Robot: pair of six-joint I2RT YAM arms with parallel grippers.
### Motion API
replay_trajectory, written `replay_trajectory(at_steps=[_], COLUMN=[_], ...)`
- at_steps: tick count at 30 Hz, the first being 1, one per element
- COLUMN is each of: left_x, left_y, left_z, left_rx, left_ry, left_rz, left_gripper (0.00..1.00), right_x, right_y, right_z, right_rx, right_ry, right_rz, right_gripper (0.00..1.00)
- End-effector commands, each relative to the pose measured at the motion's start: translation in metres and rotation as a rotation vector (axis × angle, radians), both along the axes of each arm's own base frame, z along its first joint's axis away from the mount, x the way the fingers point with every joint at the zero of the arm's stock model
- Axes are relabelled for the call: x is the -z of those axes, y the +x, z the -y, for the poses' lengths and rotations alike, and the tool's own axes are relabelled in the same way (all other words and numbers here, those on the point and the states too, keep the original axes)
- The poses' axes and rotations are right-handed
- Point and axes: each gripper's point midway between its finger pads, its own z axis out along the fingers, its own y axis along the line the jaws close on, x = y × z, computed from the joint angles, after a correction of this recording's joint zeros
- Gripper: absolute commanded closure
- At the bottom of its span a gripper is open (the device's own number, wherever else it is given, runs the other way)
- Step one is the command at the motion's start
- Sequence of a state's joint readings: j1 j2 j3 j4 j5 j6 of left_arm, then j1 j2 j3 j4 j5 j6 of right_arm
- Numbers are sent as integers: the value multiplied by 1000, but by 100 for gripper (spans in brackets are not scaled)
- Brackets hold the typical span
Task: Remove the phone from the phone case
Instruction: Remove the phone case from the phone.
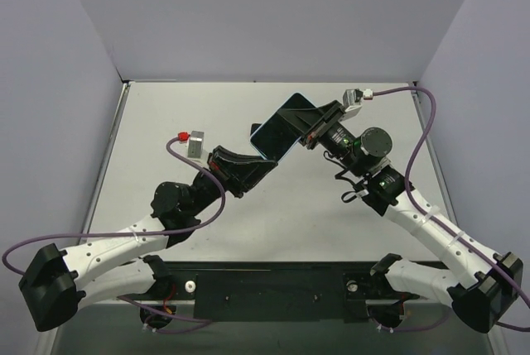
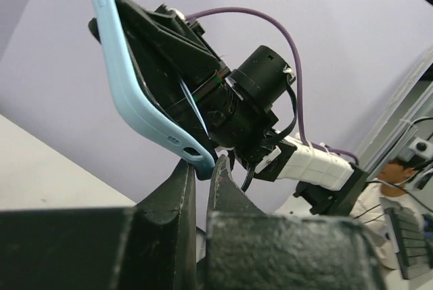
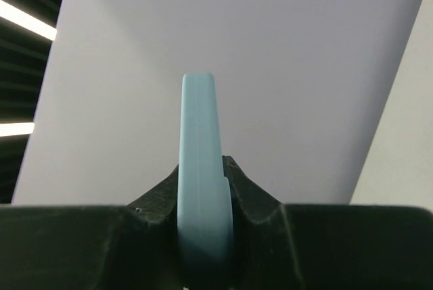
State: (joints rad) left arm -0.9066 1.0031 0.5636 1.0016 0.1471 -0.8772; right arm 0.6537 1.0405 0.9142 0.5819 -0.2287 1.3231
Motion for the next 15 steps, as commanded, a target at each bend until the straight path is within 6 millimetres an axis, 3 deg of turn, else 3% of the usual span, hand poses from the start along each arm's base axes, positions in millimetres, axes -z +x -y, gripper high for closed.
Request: replay_trajectory(at_steps=[1,4,11,15], left_x=[-11,-1,44,69], left_y=[14,32,80,92], left_z=[-6,-7,-4,-10], left_rx=[-164,-168,-223,-268], left_ry=[80,65,143,189], left_rz=[302,227,-33,-124], left_gripper=[100,100,100,100], right_x=[-30,-51,-78,-97], right_y=[-7,-16,-27,-36], right_z=[-7,-2,8,15], right_rx=[-147,-198,-236,-285], right_ry=[285,408,508,595], right_rz=[-137,-116,-65,-32], right_gripper=[100,100,100,100])
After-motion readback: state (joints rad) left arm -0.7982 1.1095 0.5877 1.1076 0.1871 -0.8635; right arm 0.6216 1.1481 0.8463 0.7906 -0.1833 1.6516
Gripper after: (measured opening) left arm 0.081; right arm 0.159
